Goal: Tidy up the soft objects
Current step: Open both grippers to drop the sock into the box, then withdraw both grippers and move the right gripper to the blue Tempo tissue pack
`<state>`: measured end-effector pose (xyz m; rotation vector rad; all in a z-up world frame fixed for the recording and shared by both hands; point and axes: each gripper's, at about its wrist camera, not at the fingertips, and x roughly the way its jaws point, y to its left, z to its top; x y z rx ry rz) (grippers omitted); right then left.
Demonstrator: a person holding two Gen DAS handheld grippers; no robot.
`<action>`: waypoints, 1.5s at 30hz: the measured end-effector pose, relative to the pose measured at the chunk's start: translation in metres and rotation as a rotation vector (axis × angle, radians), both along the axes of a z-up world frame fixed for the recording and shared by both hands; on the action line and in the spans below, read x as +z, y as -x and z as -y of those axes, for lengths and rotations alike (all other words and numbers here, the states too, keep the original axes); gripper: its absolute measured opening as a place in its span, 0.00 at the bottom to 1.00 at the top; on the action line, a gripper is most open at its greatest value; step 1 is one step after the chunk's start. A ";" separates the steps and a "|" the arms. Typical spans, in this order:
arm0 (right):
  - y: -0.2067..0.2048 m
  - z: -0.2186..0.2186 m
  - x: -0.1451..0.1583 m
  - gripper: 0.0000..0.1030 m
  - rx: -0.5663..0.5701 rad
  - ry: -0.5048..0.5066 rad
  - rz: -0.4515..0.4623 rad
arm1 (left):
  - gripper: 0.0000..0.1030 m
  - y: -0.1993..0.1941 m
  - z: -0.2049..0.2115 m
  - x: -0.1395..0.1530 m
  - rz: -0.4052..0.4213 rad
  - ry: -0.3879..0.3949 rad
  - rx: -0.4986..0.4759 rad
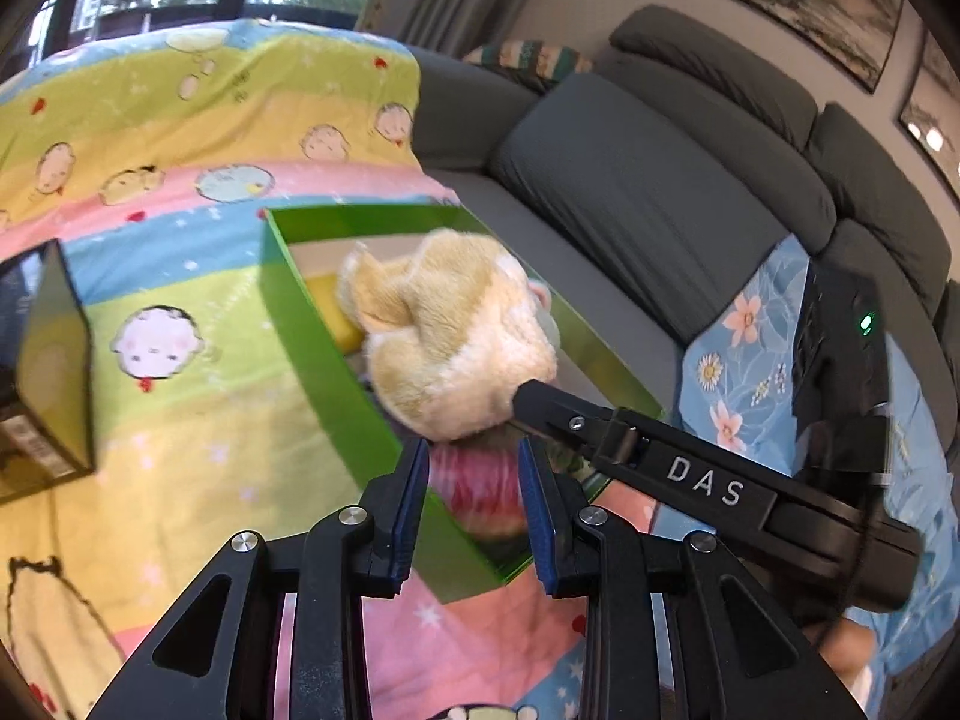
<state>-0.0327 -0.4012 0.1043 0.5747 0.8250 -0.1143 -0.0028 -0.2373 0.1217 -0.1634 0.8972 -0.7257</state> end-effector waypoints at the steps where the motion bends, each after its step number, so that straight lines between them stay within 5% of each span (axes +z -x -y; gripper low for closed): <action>1: 0.002 0.000 0.002 0.69 -0.004 0.003 0.011 | 0.29 0.000 -0.006 0.003 0.000 0.007 0.007; 5: 0.009 -0.005 0.014 0.82 -0.007 0.019 0.060 | 0.36 0.005 -0.038 0.014 0.017 0.013 0.057; 7: 0.012 -0.010 0.020 0.88 -0.002 0.036 0.080 | 0.54 0.009 -0.055 0.017 0.033 0.010 0.088; 10: 0.014 -0.020 0.028 0.95 0.010 0.063 0.107 | 0.68 0.013 -0.084 0.019 0.058 -0.001 0.150; 20: 0.007 -0.065 0.037 0.99 0.081 0.133 0.129 | 0.68 0.025 -0.204 0.003 0.021 -0.077 0.425; 31: -0.008 -0.160 0.024 0.99 0.233 0.249 0.129 | 0.68 0.050 -0.333 -0.042 -0.026 -0.146 0.728; 40: -0.035 -0.289 0.007 0.97 0.566 0.130 0.053 | 0.69 0.065 -0.400 -0.045 -0.059 -0.119 0.890; 45: -0.064 -0.372 -0.004 0.86 0.693 0.097 -0.024 | 0.69 0.068 -0.418 -0.048 -0.087 -0.159 0.959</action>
